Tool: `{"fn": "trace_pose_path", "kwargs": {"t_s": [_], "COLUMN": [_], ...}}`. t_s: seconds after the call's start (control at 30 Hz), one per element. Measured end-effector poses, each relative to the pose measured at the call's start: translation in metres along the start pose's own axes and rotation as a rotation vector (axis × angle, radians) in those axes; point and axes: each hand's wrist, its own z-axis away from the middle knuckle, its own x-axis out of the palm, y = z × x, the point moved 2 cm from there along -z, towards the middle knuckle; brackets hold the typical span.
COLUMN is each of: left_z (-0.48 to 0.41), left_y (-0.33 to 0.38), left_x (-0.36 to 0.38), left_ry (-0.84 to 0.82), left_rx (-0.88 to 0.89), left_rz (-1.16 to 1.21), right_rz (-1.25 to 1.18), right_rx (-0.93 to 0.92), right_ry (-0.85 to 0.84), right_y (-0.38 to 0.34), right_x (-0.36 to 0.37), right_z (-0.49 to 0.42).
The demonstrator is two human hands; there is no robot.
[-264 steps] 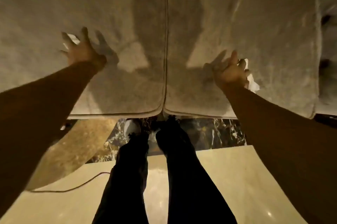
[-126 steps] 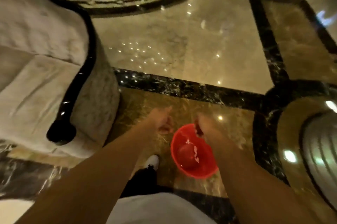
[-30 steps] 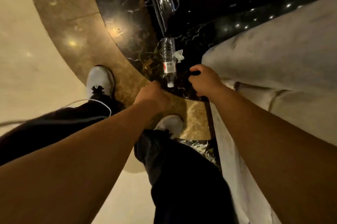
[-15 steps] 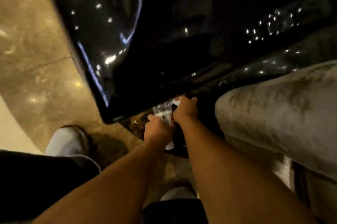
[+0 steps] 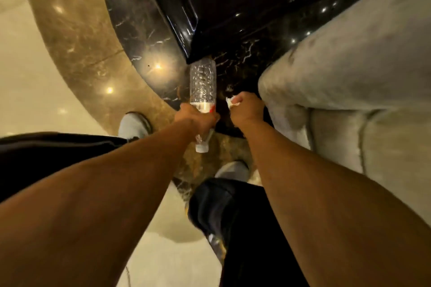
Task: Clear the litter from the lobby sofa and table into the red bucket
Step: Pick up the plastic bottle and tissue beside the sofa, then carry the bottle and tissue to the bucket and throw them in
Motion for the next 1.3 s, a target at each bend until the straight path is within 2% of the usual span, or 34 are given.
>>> {"fn": "trace_pose_path", "kwargs": {"t_s": [0.13,0.27,0.37,0.47,0.53,0.73,0.87,1.17,1.3], "left_z": [0.130,0.246,0.307,0.355,0.389,0.498,0.572,0.664,0.685], "left_y": [0.013,0.018,0.020,0.019,0.018,-0.002,-0.014,-0.004,-0.008], "left_x": [-0.057,-0.097,-0.114,-0.125,-0.136,-0.178,-0.199,-0.197,-0.174], "left_ry": [0.037,0.002,-0.033,-0.040,-0.080,-0.189,-0.231,-0.242,-0.250], "left_rx": [0.000,0.024,0.054,0.146,0.226,0.429,0.529,0.800,0.833], "left_rz": [-0.022,-0.071,-0.082,-0.125,-0.148,-0.249,-0.359,-0.519,-0.613], "right_rz": [-0.134,-0.301,-0.455,-0.509,-0.556,-0.703,-0.726,-0.748,-0.795], "right_rx": [0.065,0.064,0.069,0.056,0.075,0.251,0.280,0.328,0.347], "right_ry": [-0.025,0.061,0.196,0.362,0.451,0.549,0.619,0.833,0.914], "right_y": [-0.039,-0.073,-0.085,-0.087,-0.083,-0.066,-0.073,-0.057,-0.040], "right_x": [-0.084,-0.166,-0.201,-0.227,-0.237,-0.234,-0.238,-0.266,-0.268], "right_z": [0.115,0.238,0.307,0.368,0.413,0.546,0.631,0.711,0.732]}}
